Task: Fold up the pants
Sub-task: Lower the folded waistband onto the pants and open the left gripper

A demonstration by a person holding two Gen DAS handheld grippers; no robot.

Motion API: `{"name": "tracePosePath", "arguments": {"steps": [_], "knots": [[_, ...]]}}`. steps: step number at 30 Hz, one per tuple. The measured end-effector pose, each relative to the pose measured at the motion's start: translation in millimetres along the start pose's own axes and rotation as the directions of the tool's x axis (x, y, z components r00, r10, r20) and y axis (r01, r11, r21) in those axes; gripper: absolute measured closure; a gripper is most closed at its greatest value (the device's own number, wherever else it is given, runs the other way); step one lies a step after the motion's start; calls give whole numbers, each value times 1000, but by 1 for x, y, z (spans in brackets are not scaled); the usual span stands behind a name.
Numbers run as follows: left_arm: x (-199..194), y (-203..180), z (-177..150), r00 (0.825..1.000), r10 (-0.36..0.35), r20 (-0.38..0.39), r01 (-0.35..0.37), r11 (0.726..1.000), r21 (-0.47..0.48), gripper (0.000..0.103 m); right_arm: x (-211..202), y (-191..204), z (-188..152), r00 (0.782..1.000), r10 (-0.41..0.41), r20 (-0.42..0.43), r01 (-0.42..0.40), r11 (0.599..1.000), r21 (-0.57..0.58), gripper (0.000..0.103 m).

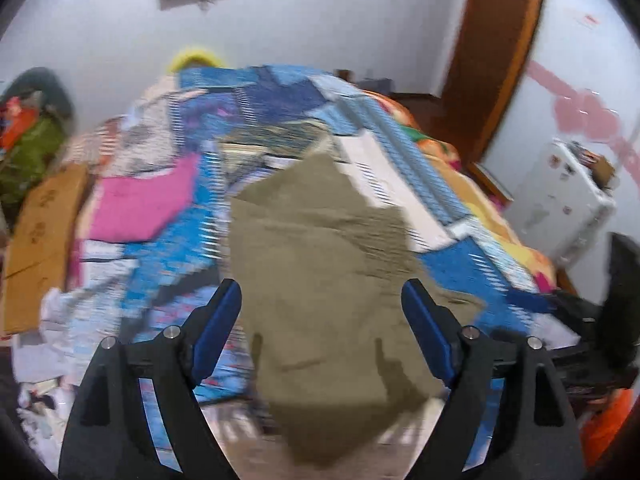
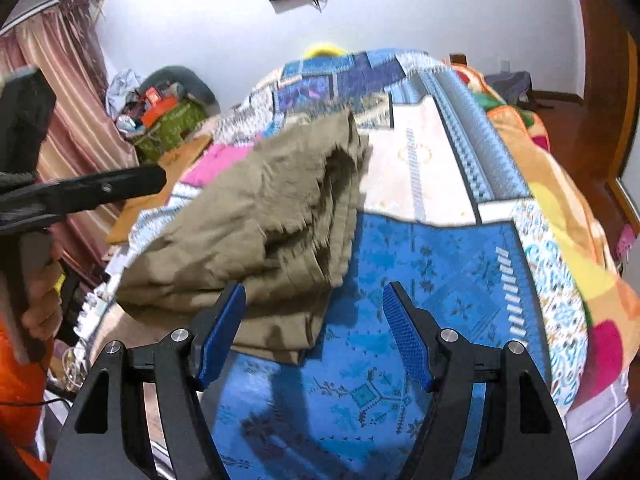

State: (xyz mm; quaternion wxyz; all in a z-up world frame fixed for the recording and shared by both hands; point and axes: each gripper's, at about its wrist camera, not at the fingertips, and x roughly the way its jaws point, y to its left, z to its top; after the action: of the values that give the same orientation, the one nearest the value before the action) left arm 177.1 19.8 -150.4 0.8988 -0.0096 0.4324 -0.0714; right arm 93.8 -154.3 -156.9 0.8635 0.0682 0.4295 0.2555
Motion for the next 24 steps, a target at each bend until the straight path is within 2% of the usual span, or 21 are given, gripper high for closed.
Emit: {"name": "tracePosePath", "arguments": {"steps": [5,9,12,16,21,24], "knots": [[7,44,8,997,81,-5,-82,995,-55,20,0,6,19,997,70,44,-71,997,32,34],[24,68,19,989,146,-23,-147,988,-47,20,16,10,26,998,55,35,-56,998,18,34],[44,77,29,986,160,-43,-161,986,-38,21,35,9,23,999,37,-4,-37,999,21,34],[77,86,46,987,142,-78,-145,989,-40,20,59,2,9,997,26,-74,-23,999,39,32],[129,85,65,984,97,-152,-100,995,-17,20,57,-7,5,997,52,-65,-48,996,70,28],[165,82,72,972,51,-229,-52,999,-1,20,56,-5,6,997,48,-65,-44,997,59,28]]}}
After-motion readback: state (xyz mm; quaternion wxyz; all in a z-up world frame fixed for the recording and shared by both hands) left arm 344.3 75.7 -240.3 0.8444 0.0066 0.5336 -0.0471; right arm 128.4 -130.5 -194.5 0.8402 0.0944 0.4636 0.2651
